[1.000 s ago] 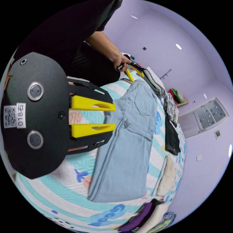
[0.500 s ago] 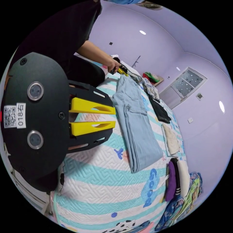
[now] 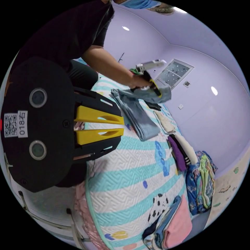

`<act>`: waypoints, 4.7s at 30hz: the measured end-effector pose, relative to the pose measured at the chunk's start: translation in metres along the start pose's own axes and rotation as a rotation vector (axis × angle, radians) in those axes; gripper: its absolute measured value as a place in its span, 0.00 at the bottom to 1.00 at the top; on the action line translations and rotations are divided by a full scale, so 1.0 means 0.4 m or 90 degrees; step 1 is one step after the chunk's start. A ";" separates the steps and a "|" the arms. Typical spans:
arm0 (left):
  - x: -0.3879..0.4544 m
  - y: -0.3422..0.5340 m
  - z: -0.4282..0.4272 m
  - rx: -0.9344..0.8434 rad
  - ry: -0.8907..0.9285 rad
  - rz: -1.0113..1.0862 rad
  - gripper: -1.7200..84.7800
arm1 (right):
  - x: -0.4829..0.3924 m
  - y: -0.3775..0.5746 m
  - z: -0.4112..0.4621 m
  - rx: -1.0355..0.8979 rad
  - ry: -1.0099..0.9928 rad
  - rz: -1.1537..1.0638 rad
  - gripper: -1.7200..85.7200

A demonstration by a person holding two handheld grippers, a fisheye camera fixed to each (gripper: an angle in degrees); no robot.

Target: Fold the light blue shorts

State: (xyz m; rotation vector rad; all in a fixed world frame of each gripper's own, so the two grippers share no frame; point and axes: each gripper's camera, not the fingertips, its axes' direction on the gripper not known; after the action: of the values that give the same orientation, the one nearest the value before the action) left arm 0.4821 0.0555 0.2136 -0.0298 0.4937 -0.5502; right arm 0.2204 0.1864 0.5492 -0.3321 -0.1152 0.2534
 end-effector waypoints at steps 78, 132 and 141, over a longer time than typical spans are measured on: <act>-1.068 0.636 1.147 -0.224 0.695 -0.586 0.12 | 0.078 -0.602 0.596 -0.030 -0.282 0.246 0.26; -2.272 2.166 0.186 0.324 0.281 -0.942 0.15 | -1.866 -0.477 2.030 -0.383 -0.435 -0.164 0.12; -2.058 1.950 0.096 0.300 0.142 -0.691 0.12 | -2.061 -0.335 1.896 -0.264 -0.401 -0.464 0.06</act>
State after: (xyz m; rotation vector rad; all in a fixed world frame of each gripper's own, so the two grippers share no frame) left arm 0.2770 1.1371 0.4892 0.2293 0.5299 -1.7382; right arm -0.6583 0.0791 1.2486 -0.5883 -0.8994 -0.4079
